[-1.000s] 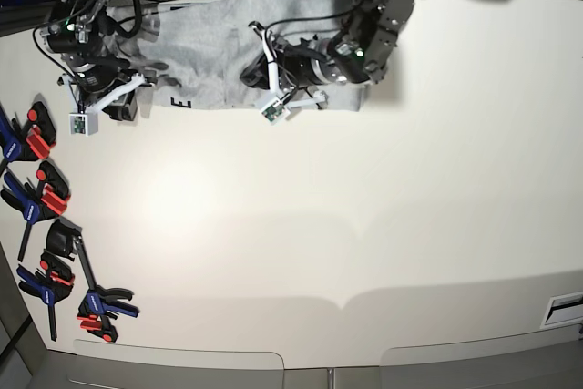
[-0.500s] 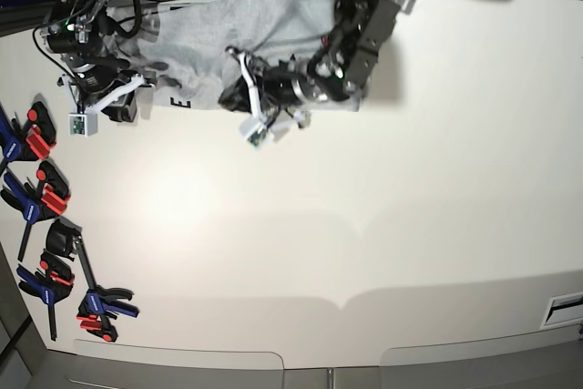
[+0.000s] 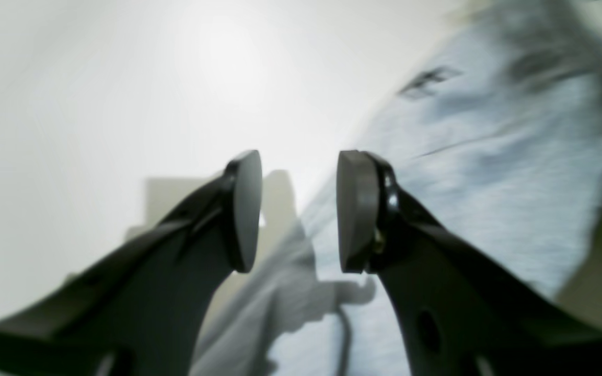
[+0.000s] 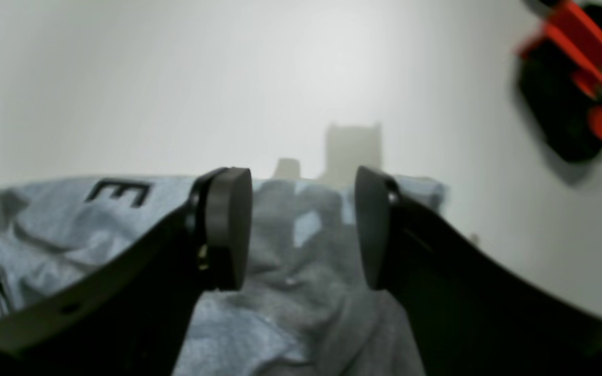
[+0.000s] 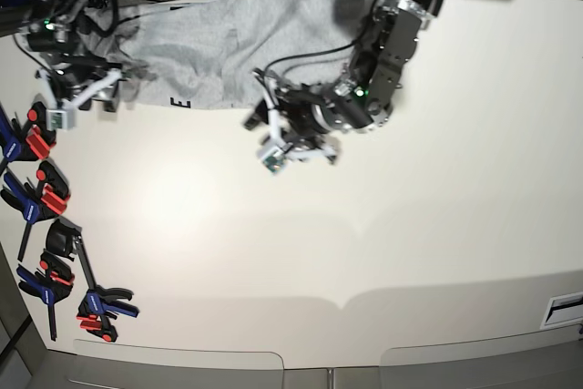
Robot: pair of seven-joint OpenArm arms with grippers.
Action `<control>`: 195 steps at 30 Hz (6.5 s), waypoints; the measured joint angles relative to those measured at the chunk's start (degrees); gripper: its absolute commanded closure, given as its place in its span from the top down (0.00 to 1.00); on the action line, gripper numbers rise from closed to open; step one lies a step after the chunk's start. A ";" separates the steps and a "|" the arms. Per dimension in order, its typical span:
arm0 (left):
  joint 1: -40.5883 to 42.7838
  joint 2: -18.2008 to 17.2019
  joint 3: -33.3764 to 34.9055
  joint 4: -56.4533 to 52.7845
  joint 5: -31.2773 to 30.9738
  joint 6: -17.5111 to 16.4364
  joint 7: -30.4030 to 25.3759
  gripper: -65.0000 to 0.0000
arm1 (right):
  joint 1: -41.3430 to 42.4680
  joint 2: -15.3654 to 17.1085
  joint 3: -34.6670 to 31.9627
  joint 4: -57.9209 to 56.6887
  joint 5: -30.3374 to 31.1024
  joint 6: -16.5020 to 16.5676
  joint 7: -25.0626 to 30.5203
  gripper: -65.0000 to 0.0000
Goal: Fold the T-shirt properly
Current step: 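Release the shirt and withdraw the left gripper, then grasp the folded bundle with the right gripper and fold it over, then drag the folded shirt with the right gripper toward the clamps and flatten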
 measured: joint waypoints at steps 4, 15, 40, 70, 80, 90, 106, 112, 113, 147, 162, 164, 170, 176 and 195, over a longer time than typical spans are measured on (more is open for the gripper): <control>0.00 -4.90 -0.04 2.23 3.63 4.04 0.00 0.34 | 0.00 2.47 6.08 -5.73 9.33 3.98 -4.13 0.46; 0.00 -8.37 -3.85 2.84 4.48 5.97 -0.48 0.34 | 0.09 8.26 10.73 -27.54 21.05 10.34 -9.64 0.46; 0.00 -9.29 -6.54 2.84 4.68 8.50 -0.83 0.33 | 5.68 8.94 11.06 -42.60 29.99 13.73 -12.31 0.23; 29.16 -18.14 -51.19 3.04 -23.91 -3.76 1.70 0.00 | 1.70 -5.66 8.63 -6.14 56.83 13.68 -24.09 0.00; 30.49 -17.84 -51.32 3.04 -24.09 -3.78 1.51 0.00 | -2.60 -14.82 -9.73 3.32 56.50 13.70 -24.20 0.00; 30.49 -17.84 -51.32 3.04 -24.09 -3.78 1.51 0.00 | 1.40 -15.45 -30.58 3.32 26.10 13.68 -10.19 0.00; 30.49 -17.84 -51.32 3.04 -24.09 -3.78 1.49 0.00 | 1.42 -15.28 -40.04 3.32 14.49 13.68 -11.39 0.08; 30.49 -17.84 -51.32 3.04 -24.09 -3.78 1.49 0.00 | 1.40 -15.26 -40.04 3.32 17.35 13.68 -11.56 0.21; 30.49 -17.84 -51.32 3.04 -24.09 -3.78 1.51 0.00 | 1.42 -15.15 -40.04 3.32 19.65 13.70 -11.76 0.21; 30.51 -17.86 -51.34 3.04 -27.12 -8.72 0.44 0.00 | 5.99 -15.08 -29.62 3.37 17.75 13.70 -13.27 0.00; 30.49 -15.10 -45.38 5.68 -59.76 -17.46 22.21 0.00 | 18.80 -14.95 -38.73 -13.81 1.86 13.73 -6.05 0.00; 30.47 -15.21 -41.31 5.68 -61.99 -17.53 22.71 0.00 | 21.00 -14.80 -38.64 -18.21 1.20 13.68 -6.25 0.00; 30.47 -15.30 -28.87 5.68 -57.02 -17.53 23.28 0.00 | 22.67 -14.84 -38.53 -21.84 -1.60 13.68 -6.62 0.00; 30.49 -15.30 -23.74 5.68 -40.17 -17.59 14.10 0.00 | 22.25 -10.16 -38.77 -21.84 -3.54 9.57 -9.84 0.00; 16.37 -15.19 -23.71 5.60 -8.35 3.48 -2.67 0.00 | 19.04 -6.19 -19.15 -21.66 28.00 12.85 -16.55 0.00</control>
